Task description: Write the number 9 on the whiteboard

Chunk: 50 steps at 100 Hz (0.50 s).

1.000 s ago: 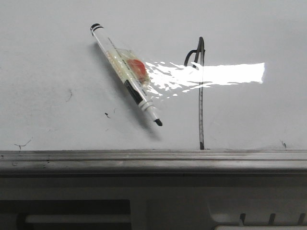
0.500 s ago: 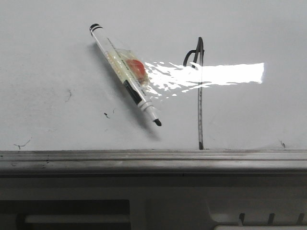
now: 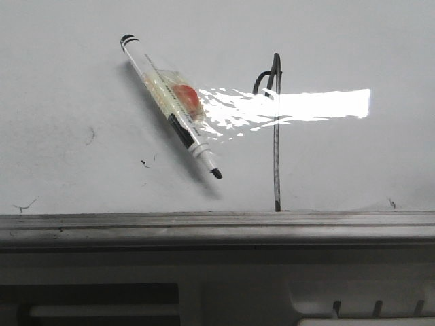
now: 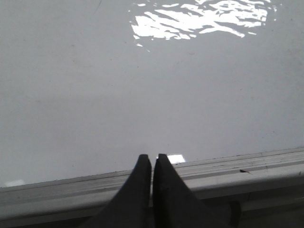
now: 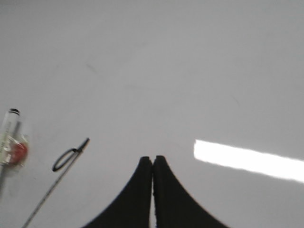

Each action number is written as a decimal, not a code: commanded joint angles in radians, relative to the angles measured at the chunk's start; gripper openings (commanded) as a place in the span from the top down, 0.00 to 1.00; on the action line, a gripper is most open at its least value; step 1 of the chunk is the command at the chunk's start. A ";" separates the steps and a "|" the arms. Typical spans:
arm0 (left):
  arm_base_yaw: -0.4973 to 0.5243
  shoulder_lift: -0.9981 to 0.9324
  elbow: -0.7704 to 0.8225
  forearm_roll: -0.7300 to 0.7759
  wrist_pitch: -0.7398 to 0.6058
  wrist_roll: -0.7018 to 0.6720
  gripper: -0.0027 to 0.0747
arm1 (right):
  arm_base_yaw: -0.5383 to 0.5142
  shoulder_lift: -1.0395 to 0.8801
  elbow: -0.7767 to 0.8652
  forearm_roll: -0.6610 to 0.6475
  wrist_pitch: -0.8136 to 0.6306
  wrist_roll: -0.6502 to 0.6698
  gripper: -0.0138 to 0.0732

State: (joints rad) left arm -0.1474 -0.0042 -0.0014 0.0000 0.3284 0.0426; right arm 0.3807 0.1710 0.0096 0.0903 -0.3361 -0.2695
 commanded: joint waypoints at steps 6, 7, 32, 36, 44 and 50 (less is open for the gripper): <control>0.002 -0.029 0.031 0.000 -0.048 -0.011 0.99 | -0.160 -0.122 0.027 -0.090 0.154 0.193 0.89; 0.002 -0.029 0.031 0.000 -0.048 -0.011 0.99 | -0.167 -0.129 0.027 -0.090 0.185 0.196 0.89; 0.002 -0.029 0.031 0.000 -0.048 -0.011 0.99 | -0.266 -0.201 0.027 -0.090 0.540 0.198 0.89; 0.002 -0.029 0.031 0.000 -0.048 -0.011 0.99 | -0.266 -0.201 0.027 -0.090 0.570 0.198 0.89; 0.002 -0.029 0.031 0.000 -0.048 -0.011 0.99 | -0.266 -0.201 0.027 -0.090 0.635 0.198 0.89; 0.002 -0.029 0.031 0.000 -0.048 -0.011 0.99 | -0.266 -0.201 0.027 -0.090 0.637 0.198 0.89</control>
State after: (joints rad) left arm -0.1474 -0.0042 -0.0014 0.0000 0.3284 0.0426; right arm 0.1216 -0.0077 0.0095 0.0126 0.3248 -0.0739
